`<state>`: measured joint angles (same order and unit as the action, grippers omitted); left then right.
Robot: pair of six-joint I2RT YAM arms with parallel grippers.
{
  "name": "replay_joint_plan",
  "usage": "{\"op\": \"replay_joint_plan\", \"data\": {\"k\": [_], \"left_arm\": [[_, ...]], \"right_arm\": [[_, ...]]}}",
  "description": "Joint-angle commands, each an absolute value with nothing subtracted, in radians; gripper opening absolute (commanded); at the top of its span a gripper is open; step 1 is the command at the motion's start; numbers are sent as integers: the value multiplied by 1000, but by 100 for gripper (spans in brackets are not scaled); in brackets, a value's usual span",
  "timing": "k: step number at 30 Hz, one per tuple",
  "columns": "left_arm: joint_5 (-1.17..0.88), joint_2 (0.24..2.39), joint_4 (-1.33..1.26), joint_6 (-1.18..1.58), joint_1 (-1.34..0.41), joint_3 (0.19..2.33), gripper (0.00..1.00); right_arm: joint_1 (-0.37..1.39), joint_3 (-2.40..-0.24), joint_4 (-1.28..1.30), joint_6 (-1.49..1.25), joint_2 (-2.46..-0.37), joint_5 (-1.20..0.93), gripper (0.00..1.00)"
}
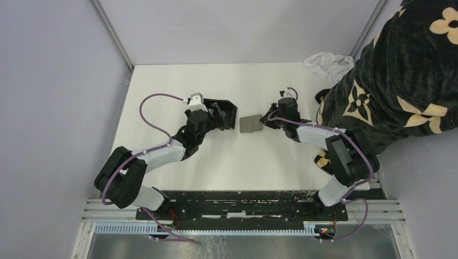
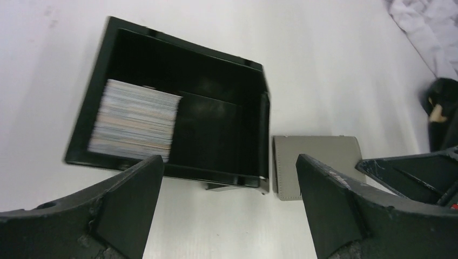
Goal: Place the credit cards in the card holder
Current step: Pick up the card holder from the center of the board, then place the card holder at the center of the board.
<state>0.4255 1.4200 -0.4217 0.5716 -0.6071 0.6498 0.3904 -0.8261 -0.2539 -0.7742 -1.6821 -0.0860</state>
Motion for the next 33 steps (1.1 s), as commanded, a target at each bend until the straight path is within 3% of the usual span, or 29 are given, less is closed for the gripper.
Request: {"op": "replay_joint_plan", "data": {"k": [1, 9, 22, 33], "left_arm": [[239, 1455, -459, 513, -605, 715, 100], [35, 1470, -441, 498, -611, 724, 92], [-62, 1460, -482, 478, -661, 675, 77], [-120, 1499, -549, 477, -700, 588, 54]], "right_arm": [[385, -819, -128, -674, -1586, -95, 1], [385, -801, 26, -566, -1547, -252, 1], [388, -926, 349, -410, -1522, -380, 1], [425, -1025, 333, -385, -1694, -384, 2]]}}
